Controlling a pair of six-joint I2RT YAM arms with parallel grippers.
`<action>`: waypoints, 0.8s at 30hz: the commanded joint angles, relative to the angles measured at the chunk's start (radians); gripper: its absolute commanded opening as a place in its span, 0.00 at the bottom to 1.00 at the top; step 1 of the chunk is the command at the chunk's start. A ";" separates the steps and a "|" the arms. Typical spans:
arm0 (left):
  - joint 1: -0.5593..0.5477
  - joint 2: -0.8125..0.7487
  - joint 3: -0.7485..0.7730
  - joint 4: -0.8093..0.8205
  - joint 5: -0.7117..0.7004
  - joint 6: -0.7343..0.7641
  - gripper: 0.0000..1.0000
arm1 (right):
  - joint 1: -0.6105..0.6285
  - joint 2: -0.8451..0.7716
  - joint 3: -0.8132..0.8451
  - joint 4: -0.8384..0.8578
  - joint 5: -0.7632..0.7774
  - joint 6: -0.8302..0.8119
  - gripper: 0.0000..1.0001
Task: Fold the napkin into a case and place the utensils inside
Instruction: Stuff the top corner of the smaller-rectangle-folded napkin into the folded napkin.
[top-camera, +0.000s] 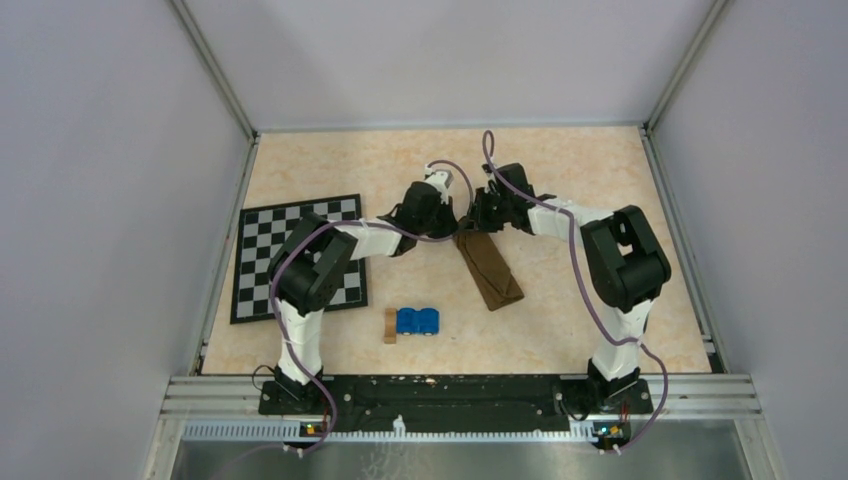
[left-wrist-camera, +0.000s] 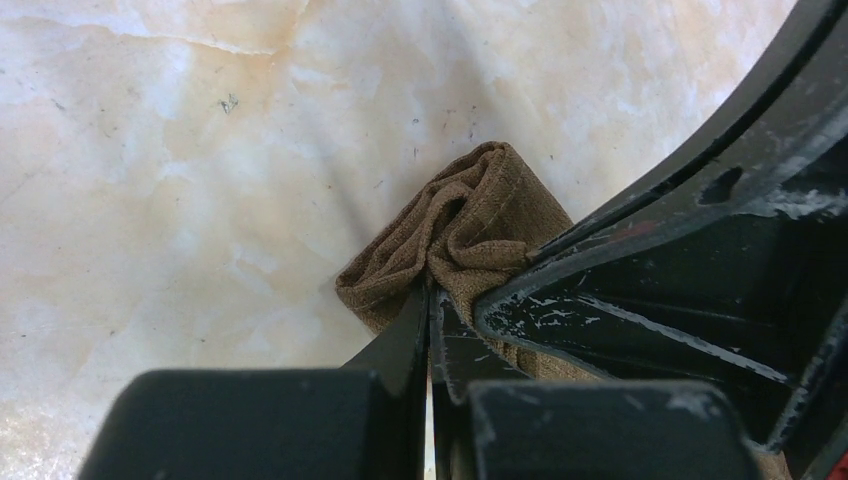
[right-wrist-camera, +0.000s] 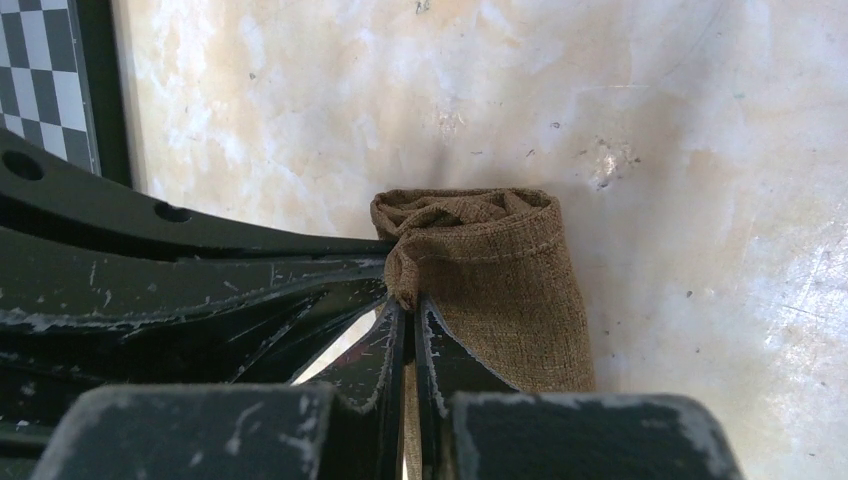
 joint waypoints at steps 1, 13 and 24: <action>0.002 -0.082 -0.027 0.088 0.022 -0.006 0.00 | 0.010 0.001 0.004 0.000 -0.006 0.019 0.00; 0.001 -0.098 -0.052 0.129 0.029 -0.002 0.00 | 0.012 -0.036 -0.038 -0.008 -0.018 0.060 0.00; -0.013 -0.123 -0.105 0.210 0.091 -0.010 0.00 | 0.014 0.042 -0.003 0.035 -0.001 0.116 0.00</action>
